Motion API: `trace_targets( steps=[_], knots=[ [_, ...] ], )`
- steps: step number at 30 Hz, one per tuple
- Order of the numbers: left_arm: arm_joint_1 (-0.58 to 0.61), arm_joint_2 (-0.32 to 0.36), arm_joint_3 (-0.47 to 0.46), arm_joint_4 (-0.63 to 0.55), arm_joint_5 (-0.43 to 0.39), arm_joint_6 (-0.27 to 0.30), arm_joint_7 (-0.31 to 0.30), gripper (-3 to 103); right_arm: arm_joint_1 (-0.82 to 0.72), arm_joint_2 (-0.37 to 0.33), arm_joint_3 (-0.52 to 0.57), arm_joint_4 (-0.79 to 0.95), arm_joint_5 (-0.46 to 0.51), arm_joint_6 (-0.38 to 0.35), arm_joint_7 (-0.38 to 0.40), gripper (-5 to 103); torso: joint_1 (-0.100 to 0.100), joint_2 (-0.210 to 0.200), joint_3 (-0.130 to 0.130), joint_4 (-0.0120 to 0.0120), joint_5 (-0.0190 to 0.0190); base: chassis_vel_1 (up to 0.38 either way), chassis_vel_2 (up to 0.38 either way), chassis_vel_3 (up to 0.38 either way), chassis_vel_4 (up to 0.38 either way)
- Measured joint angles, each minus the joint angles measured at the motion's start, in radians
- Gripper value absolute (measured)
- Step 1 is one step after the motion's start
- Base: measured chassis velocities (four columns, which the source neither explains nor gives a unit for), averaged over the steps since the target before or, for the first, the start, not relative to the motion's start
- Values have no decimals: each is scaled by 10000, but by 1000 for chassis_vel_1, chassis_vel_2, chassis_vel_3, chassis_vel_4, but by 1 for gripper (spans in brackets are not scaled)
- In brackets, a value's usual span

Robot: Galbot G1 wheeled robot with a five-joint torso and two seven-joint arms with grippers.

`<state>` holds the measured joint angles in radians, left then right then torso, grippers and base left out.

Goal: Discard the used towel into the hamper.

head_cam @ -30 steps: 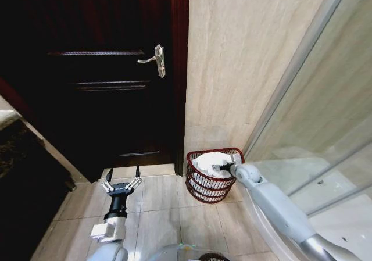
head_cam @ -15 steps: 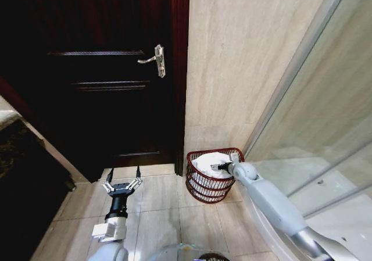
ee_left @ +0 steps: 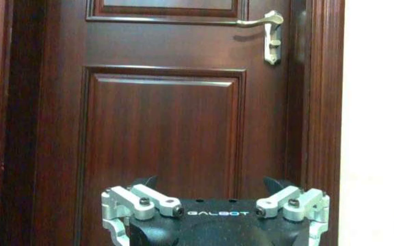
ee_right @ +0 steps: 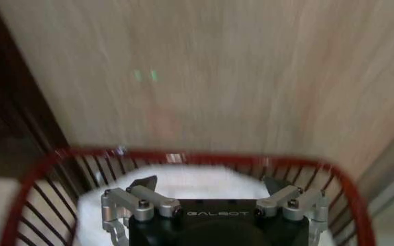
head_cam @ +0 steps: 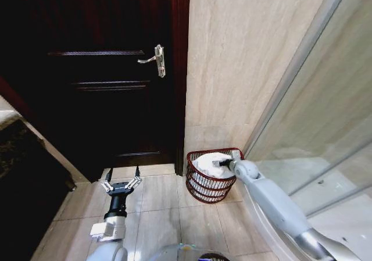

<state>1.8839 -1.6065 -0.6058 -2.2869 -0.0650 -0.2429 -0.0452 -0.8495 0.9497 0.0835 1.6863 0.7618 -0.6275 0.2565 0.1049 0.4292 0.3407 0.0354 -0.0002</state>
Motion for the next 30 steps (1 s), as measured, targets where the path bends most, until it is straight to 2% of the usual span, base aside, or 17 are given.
trace_targets(
  steps=[2, 3, 4, 7, 8, 10, 13, 14, 16, 17, 18, 21, 22, 23, 30],
  knots=[
    [117, -12, -5, -82, -163, 81, 91, 100, -1088, -22, 921, 1205, -657, 1236, -424, 100, 0, 0, 0, -7, 4, 0, 0, 0, 0],
    [117, -12, -5, -82, -163, 81, 91, 100, -1088, -22, 921, 1205, -657, 1236, -424, 100, 0, 0, 0, -7, 4, 0, 0, 0, 0],
    [141, -10, -56, -58, -255, 84, 155, 100, -1780, 116, 1458, 1812, -1206, 2004, -740, 100, -1, 1, -1, -1, 1, 0, 0, 0, 0],
    [125, 89, -229, 195, -444, 79, 364, 100, -3345, 732, 2475, 2522, -2852, 3469, -1397, 100, -2, 1, -1, 0, 0, 0, 0, 0, 0],
    [125, 89, -229, 195, -444, 79, 364, 100, -3345, 732, 2475, 2522, -2852, 3469, -1397, 100, -2, 1, -1, 0, 0, 0, 0, 0, 0],
    [170, 260, -300, 293, -505, 107, 499, 100, -4437, 1403, 3308, 2808, -4067, 4295, -2047, 100, -2, 0, -1, -12, 3, 0, 0, 0, 0],
    [277, 279, -384, 316, -482, 128, 805, 100, -5625, 2592, 4424, 3369, -5129, 5130, -2569, 100, -2, 1, -2, -6, 2, 0, 0, 0, 0],
    [277, 279, -384, 316, -482, 128, 805, 100, -5625, 2592, 4424, 3369, -5129, 5130, -2569, 100, -2, 1, -2, -6, 2, 0, 0, 0, 0],
    [352, 201, -388, 254, -595, 125, 864, 100, -6436, 3446, 5080, 3946, -5427, 5356, -2821, 100, -3, 1, -2, -3, 3, 0, 0, 0, 0],
    [352, 201, -388, 254, -595, 125, 864, 100, -6436, 3446, 5080, 3946, -5427, 5356, -2821, 100, -3, 1, -2, -3, 3, 0, 0, 0, 0],
    [354, 200, -447, 246, -687, 118, 908, 100, -6845, 3771, 5300, 4240, -5572, 5489, -2913, 100, -2, 1, -2, -2, 0, 0, 0, 0, 0],
    [346, 317, -713, 241, -990, 96, 1038, 100, -7727, 4559, 5803, 4678, -6319, 6268, -3156, 100, -2, 1, -2, -4, 0, 0, 0, 0, 0],
    [346, 317, -713, 241, -990, 96, 1038, 100, -7727, 4559, 5803, 4678, -6319, 6268, -3156, 100, -2, 1, -2, -4, 0, 0, 0, 0, 0],
    [340, 430, -786, 263, -1163, 75, 1065, 100, -8129, 4942, 5992, 4828, -6638, 6673, -3211, 100, -2, 1, -2, -5, 1, 0, 0, 0, 0],
    [187, 720, -602, 470, -1276, 65, 921, 100, -9306, 5694, 6127, 5417, -7021, 7337, -3251, 100, -2, 1, -1, -5, -1, 0, 0, 0, 0]
  ],
)
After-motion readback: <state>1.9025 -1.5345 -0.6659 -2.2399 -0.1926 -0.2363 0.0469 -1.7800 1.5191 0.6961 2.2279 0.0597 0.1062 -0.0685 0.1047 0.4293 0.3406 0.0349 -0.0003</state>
